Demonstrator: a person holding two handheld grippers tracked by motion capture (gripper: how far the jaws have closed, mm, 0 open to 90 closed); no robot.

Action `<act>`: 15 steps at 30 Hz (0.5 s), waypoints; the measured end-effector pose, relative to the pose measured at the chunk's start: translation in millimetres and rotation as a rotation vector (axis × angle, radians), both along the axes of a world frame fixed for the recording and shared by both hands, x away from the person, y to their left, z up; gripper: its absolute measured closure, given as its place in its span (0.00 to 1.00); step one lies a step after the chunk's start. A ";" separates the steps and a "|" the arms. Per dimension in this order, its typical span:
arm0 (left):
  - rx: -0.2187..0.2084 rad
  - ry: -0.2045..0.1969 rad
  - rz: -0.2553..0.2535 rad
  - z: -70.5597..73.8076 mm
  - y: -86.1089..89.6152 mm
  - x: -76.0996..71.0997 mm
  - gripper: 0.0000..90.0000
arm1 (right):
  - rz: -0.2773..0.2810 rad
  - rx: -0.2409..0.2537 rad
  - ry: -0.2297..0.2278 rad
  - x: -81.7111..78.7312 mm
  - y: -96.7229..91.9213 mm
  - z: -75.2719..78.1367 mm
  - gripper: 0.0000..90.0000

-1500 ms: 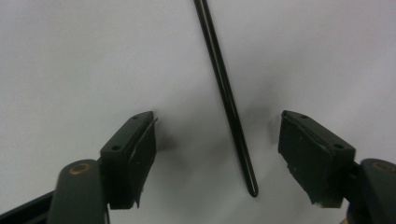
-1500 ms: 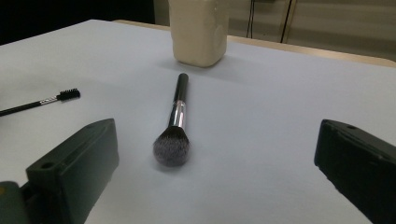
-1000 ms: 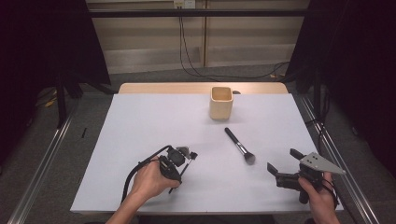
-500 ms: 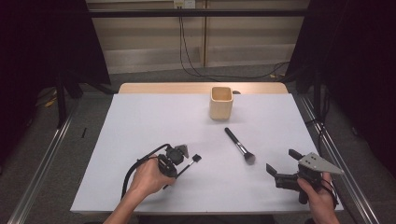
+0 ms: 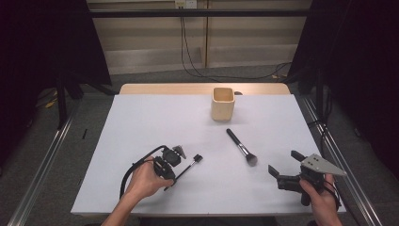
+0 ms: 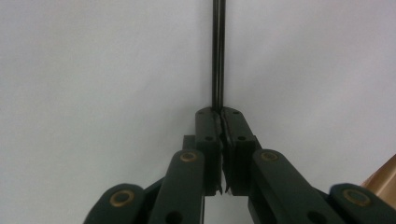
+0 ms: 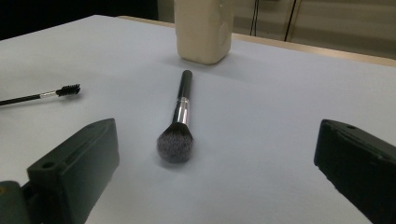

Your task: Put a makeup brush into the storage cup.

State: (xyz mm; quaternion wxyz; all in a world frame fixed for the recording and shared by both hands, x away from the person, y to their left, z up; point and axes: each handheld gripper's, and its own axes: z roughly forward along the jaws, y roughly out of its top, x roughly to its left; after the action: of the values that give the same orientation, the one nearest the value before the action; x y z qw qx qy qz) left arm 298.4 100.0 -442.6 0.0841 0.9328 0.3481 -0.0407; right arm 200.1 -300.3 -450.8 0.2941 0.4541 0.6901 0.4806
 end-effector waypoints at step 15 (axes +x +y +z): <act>-0.137 0.005 0.015 0.9 21.0 1.1 0.96 | -0.006 -0.001 -0.003 -0.8 -0.1 0.3 0.00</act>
State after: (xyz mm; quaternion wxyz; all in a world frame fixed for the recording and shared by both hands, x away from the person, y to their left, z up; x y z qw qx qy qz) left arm 299.5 121.0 -441.7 0.1471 0.9222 0.3516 -0.0660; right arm 199.3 -300.4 -450.5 0.2968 0.4552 0.6886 0.4801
